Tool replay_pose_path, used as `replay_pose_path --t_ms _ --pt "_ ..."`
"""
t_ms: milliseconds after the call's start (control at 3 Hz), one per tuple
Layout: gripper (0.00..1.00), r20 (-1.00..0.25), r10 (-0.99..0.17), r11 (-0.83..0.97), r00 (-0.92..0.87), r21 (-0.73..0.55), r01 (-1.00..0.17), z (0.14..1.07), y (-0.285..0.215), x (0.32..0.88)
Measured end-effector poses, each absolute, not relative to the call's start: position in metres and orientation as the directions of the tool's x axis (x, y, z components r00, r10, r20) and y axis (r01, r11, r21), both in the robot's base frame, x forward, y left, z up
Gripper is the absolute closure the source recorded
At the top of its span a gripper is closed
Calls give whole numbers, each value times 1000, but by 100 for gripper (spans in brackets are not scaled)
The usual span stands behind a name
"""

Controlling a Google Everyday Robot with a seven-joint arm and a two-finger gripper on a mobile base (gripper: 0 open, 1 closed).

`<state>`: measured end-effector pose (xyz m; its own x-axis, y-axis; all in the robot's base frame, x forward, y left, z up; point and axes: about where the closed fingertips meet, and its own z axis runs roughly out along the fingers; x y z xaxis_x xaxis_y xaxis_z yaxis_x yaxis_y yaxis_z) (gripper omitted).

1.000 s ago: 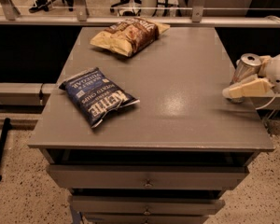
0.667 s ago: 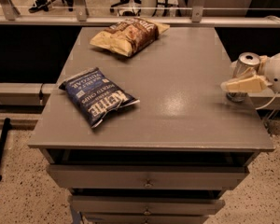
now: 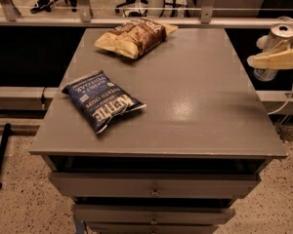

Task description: Move redbull can near brown chip bag

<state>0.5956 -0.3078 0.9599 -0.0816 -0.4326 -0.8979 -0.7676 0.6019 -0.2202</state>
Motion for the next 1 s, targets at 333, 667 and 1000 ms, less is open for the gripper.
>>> replay_pose_path --t_ms 333,667,1000 --pt "100 -899 -431 592 -79 -215 -777 956 -300 601" --pt "100 -910 -412 578 -47 -221 -785 953 -280 633" --pt "100 -939 -344 555 19 -220 -802 952 -230 701"
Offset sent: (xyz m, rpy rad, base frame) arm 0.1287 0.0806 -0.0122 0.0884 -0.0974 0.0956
